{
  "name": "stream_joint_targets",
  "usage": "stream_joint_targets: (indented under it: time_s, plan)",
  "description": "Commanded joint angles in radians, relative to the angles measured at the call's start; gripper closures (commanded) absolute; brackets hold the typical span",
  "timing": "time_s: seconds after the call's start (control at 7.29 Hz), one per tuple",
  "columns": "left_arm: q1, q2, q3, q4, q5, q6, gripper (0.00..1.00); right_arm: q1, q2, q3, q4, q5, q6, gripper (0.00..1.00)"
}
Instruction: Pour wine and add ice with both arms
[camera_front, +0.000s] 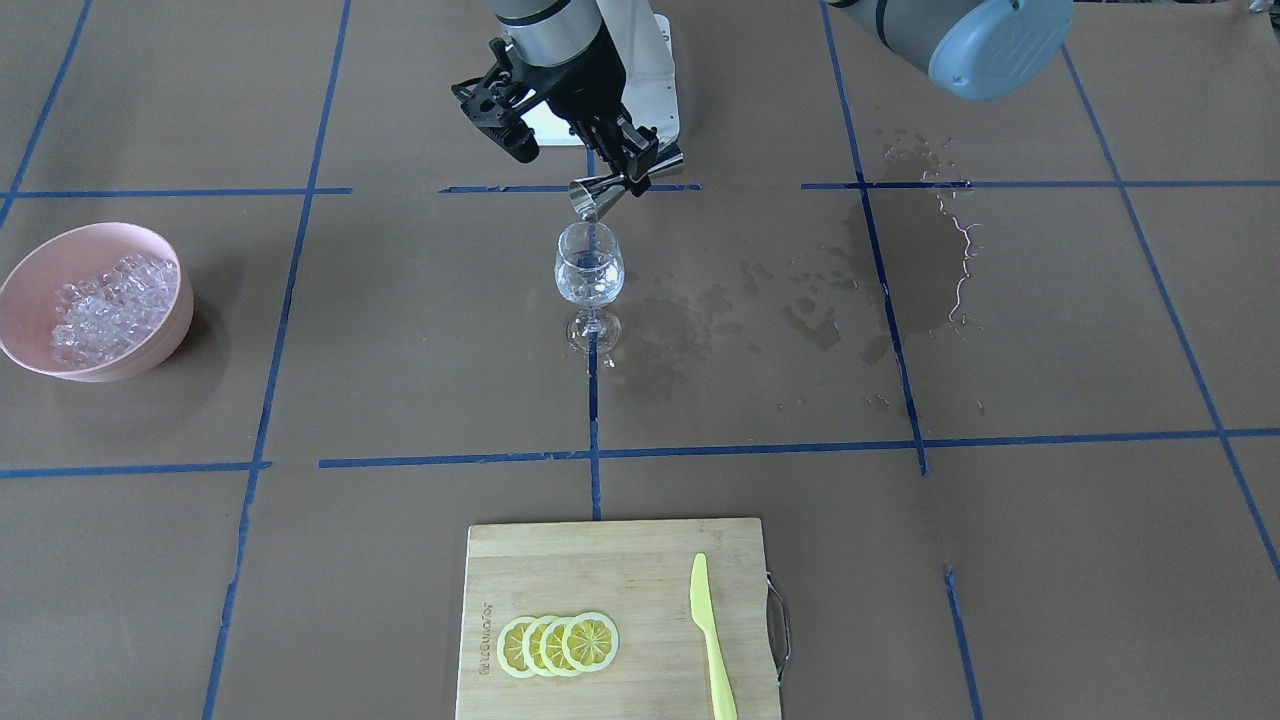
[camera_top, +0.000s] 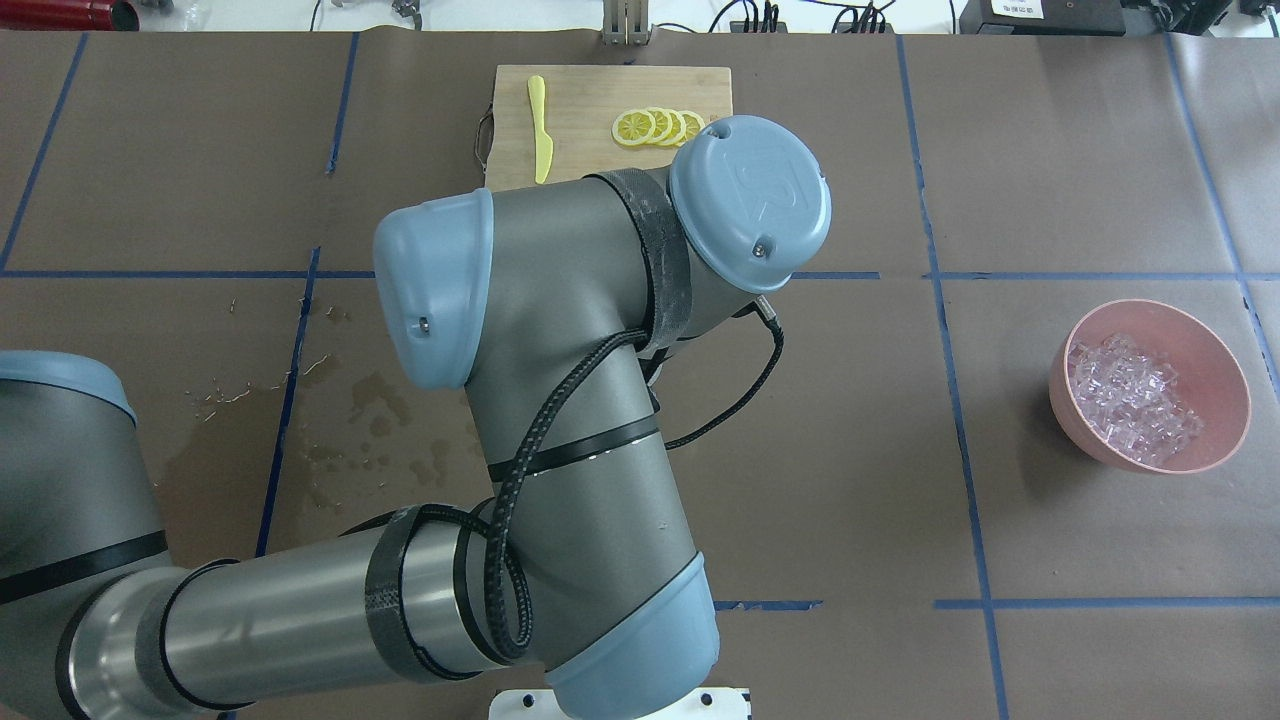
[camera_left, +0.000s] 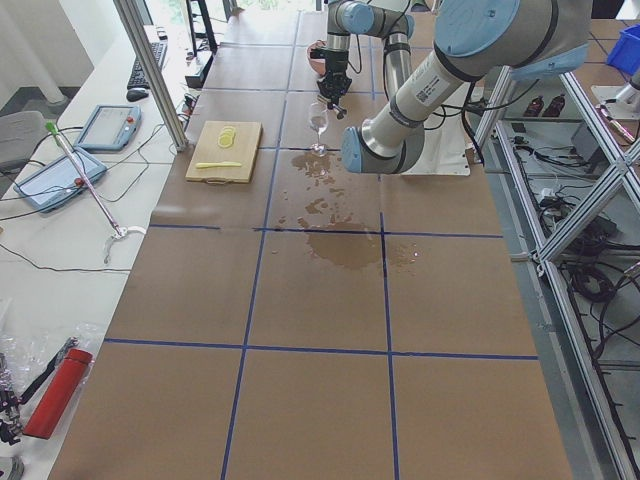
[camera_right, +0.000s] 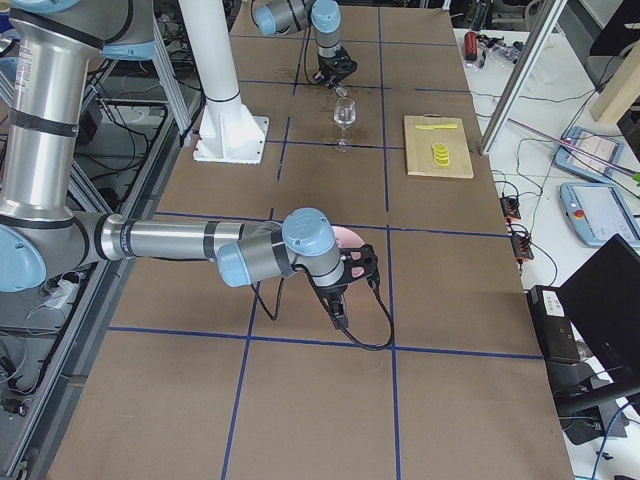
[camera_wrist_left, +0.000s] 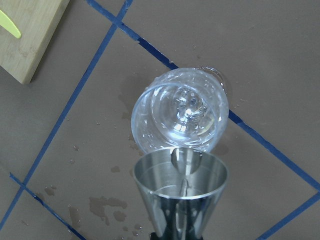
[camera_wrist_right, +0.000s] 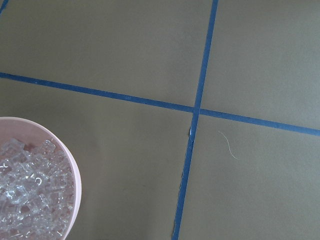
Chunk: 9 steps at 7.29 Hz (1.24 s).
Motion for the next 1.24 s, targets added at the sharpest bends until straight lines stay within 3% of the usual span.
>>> stream_joint_targets:
  time_s: [0.0, 0.41, 0.55, 0.82, 1.1]
  plan:
    - [-0.002, 0.031, -0.044, -0.017, 0.000, 0.002, 1.00, 0.000, 0.000, -0.001, 0.000, 0.000, 0.000, 0.00]
    - [-0.030, 0.233, -0.291, -0.163, 0.000, 0.000, 1.00, 0.000, 0.000, 0.000, 0.000, 0.000, 0.000, 0.00]
    - [-0.065, 0.320, -0.374, -0.262, -0.002, -0.015, 1.00, 0.000, 0.000, 0.000, 0.000, 0.002, 0.002, 0.00]
    - [-0.137, 0.483, -0.480, -0.411, -0.002, -0.017, 1.00, 0.000, 0.000, 0.000, 0.000, 0.008, 0.002, 0.00]
    - [-0.149, 0.653, -0.564, -0.599, 0.000, -0.163, 1.00, 0.000, 0.000, 0.000, 0.000, 0.008, 0.002, 0.00]
